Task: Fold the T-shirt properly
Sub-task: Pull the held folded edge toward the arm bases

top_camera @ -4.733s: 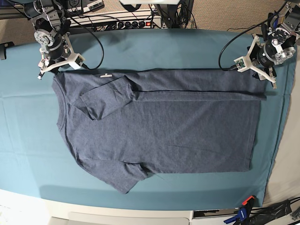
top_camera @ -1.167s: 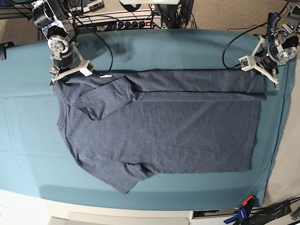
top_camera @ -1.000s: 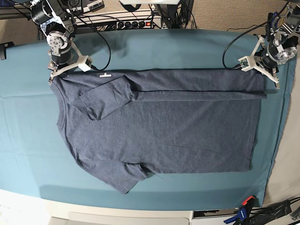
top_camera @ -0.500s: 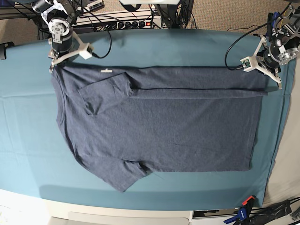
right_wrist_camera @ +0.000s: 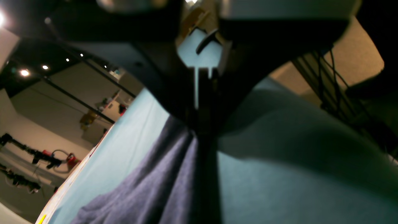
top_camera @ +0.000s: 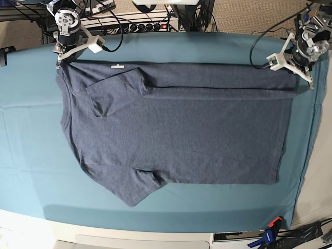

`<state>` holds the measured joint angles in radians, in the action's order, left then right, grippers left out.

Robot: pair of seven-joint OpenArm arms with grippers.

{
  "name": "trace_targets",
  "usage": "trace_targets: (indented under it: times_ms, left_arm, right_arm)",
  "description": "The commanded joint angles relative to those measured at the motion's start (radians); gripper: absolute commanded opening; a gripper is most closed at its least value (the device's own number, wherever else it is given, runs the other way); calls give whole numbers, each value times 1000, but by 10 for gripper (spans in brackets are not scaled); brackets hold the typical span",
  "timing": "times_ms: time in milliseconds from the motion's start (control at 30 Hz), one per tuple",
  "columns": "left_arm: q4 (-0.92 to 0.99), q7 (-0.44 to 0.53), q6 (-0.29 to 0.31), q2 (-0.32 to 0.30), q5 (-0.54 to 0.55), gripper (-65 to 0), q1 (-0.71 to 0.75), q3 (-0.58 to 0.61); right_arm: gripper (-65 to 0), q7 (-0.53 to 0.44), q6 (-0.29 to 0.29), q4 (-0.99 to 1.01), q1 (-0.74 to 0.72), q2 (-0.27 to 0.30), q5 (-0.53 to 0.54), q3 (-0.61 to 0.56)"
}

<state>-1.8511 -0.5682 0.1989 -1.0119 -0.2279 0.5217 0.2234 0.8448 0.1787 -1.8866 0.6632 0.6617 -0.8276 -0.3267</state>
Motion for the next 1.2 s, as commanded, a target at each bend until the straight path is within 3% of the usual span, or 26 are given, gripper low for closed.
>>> trace_targets:
  times_ms: [0,467,1167]
  left_arm:
    - [-1,-45,8,-24,3,-650,19,-4]
    - [-116,-61,5,-24,30,-650,74,-4]
    - [-123,-63,37,-24,83,-650,92,-4]
  right_arm:
    - [-650,28,-12,-13,11,15,-12,8]
    - [-650,14,-19,-82,61,18,-18,8]
    - [-650,-7,-18,-154,161,18,-19,8]
